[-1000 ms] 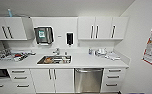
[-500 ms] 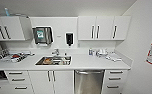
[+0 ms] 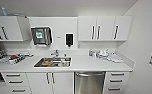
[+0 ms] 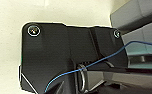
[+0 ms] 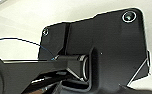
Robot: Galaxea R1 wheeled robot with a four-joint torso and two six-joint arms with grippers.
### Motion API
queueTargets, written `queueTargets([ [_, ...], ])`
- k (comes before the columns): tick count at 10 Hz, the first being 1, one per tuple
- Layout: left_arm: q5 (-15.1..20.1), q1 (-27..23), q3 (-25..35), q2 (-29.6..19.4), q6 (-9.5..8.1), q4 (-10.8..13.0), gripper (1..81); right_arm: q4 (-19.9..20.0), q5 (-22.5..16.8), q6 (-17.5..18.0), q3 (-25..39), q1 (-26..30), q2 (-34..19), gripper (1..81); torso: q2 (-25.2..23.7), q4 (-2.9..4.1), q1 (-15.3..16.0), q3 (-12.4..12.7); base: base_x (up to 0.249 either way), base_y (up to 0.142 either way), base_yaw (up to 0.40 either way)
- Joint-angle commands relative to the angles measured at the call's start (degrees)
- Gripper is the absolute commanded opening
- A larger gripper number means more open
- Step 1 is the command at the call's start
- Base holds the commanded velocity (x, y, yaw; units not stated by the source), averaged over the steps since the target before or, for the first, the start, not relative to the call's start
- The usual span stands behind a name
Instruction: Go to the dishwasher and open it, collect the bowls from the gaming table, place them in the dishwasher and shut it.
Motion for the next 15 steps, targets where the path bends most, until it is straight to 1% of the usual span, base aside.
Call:
queueTargets([
  [1,3.1,-2.6,0.7,-0.9,0.48,0.7,81.1,-0.5,-3.2,-0.2,0.5,2.3,-1.2,81.1,0.0,0.00,0.0,0.0,0.103,0.000,0.000],
  [15,3.1,-2.5,0.7,-0.9,0.48,0.7,81.1,-0.3,-3.2,-0.2,0.4,2.3,-1.0,81.1,-0.1,0.00,-0.2,0.0,0.107,0.000,0.000],
])
